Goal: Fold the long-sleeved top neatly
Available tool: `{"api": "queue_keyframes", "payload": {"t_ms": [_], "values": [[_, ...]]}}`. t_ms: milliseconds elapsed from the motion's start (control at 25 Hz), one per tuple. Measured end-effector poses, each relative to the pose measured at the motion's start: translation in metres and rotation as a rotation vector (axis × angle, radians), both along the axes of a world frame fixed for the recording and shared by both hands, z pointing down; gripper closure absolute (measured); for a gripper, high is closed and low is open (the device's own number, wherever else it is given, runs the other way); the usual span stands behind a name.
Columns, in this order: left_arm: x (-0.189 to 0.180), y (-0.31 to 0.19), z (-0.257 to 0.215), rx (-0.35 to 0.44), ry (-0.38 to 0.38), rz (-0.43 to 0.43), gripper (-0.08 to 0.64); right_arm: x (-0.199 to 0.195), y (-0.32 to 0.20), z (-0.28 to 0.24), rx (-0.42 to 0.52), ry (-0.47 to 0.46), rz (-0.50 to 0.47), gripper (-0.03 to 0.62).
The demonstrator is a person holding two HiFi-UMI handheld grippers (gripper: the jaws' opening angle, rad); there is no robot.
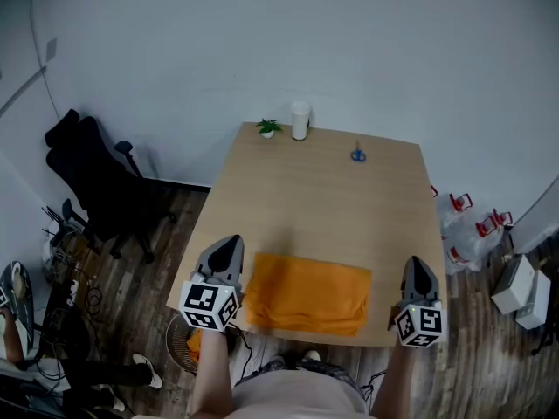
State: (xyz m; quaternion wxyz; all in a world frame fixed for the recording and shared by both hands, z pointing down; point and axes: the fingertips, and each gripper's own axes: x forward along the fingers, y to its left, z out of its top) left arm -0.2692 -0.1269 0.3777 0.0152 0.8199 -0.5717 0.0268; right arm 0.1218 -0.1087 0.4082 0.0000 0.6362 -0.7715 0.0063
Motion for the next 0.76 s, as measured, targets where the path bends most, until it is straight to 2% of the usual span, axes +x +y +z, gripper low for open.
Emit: {"api": "queue_keyframes", "payload": {"t_ms": [760], "values": [[0.003, -0.005, 0.009, -0.028, -0.013, 0.011, 0.559, 0.006, 0.002, 0.013, -0.043, 0.015, 0.020, 0.586]]}}
